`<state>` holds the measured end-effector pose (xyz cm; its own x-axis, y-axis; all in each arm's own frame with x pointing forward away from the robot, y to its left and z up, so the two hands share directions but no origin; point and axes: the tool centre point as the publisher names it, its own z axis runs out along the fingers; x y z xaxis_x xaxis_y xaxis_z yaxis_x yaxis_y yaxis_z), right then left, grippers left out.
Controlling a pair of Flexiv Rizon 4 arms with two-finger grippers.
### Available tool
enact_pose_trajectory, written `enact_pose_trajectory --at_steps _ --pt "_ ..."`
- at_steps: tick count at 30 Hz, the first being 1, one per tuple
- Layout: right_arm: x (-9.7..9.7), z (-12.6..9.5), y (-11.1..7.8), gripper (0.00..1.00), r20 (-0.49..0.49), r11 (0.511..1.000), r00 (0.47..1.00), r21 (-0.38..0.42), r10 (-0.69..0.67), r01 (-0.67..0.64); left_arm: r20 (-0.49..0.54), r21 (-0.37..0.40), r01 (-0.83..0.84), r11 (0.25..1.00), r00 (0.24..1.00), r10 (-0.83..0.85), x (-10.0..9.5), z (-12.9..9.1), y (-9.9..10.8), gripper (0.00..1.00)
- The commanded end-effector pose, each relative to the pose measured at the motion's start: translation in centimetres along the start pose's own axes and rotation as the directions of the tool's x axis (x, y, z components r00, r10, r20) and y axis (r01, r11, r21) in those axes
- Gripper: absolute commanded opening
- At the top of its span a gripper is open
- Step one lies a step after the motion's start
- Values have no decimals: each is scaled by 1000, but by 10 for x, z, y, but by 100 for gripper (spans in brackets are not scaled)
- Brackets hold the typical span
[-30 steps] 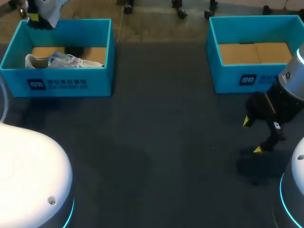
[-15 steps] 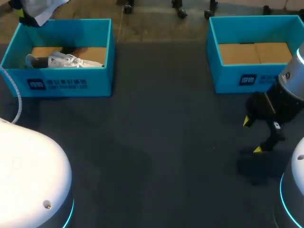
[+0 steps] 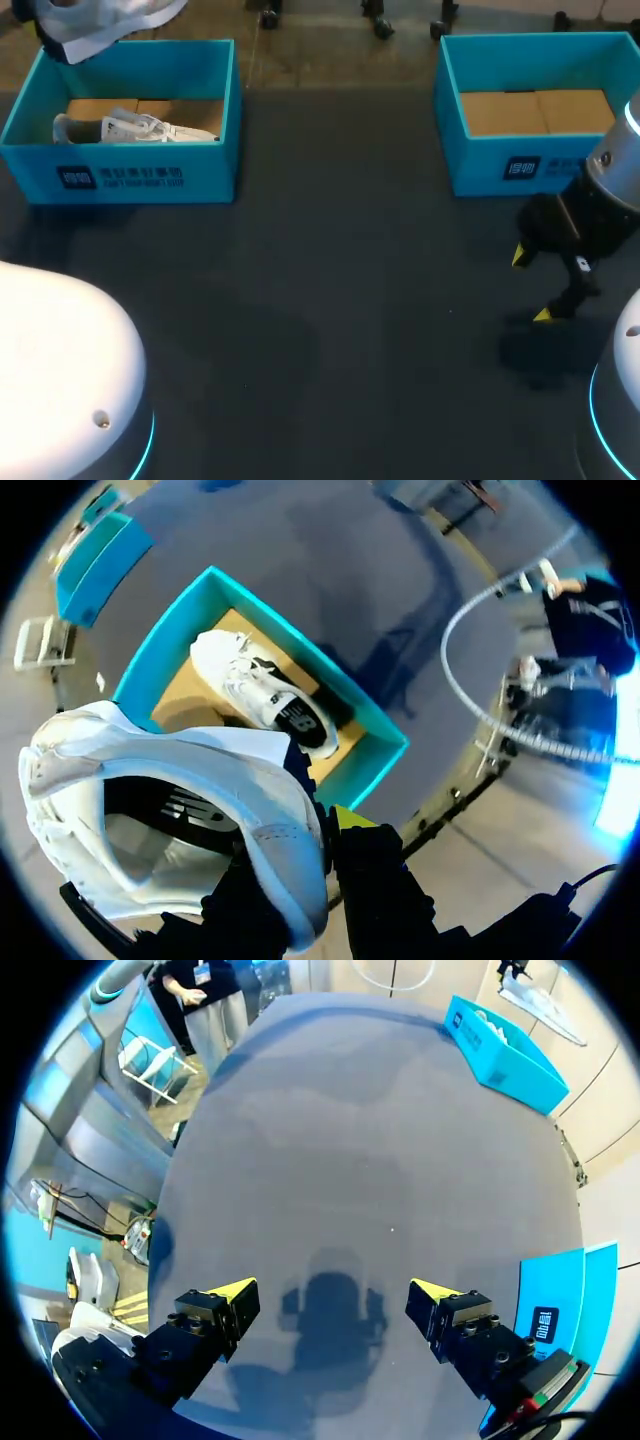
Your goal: Take the shoe out of the shoebox, open the shoe tongue, remove and reinsert the insole, then place the shoe into the shoebox
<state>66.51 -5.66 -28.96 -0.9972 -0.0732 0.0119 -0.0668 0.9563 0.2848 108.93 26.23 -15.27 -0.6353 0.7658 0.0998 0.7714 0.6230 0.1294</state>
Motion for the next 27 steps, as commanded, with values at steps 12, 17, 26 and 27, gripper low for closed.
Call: enact_pose_trajectory --at_steps 12,17,26,27 --pt "0 1 0 100 1 1000 1000 2 0 0 -44 -4 -522 853 852 522 4 15 53 0" --pt "0 1 0 100 1 1000 1000 2 0 0 -59 -23 -538 843 842 536 -5 21 63 0" --pt "0 1 0 100 1 1000 1000 2 0 0 -99 -39 -567 823 821 562 -3 54 72 0" --pt "0 1 0 100 1 1000 1000 2 0 0 -106 -50 -575 816 816 569 -2 56 72 0"
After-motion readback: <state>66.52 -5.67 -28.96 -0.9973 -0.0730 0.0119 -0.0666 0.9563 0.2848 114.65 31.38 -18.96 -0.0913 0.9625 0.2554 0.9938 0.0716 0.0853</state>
